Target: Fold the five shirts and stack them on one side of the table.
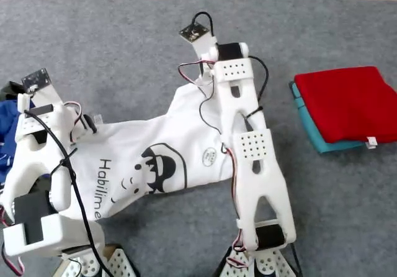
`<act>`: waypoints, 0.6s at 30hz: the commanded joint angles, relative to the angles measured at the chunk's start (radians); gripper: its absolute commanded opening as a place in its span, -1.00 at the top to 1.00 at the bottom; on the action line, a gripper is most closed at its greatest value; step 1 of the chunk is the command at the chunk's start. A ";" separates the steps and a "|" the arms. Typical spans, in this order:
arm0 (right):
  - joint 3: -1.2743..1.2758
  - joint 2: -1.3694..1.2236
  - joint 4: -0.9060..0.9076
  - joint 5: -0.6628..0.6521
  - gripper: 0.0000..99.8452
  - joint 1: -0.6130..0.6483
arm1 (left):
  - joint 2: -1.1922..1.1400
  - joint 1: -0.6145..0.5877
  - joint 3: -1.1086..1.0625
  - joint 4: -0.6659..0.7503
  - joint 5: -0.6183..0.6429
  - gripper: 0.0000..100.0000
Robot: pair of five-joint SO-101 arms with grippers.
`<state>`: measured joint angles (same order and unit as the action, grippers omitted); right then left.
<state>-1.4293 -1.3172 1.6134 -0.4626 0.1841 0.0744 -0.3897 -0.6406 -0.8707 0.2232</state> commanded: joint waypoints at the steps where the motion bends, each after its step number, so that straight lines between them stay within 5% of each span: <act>1: -0.048 0.008 -0.017 0.008 0.51 -0.008 | 0.006 0.001 0.004 0.015 0.009 0.55; 18: -0.081 0.119 0.000 0.008 0.51 -0.026 | 0.005 0.001 0.004 0.012 0.011 0.55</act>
<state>-1.5106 -1.2359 1.6609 -0.4626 0.1688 0.0744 -0.3897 -0.6406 -0.8707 0.2232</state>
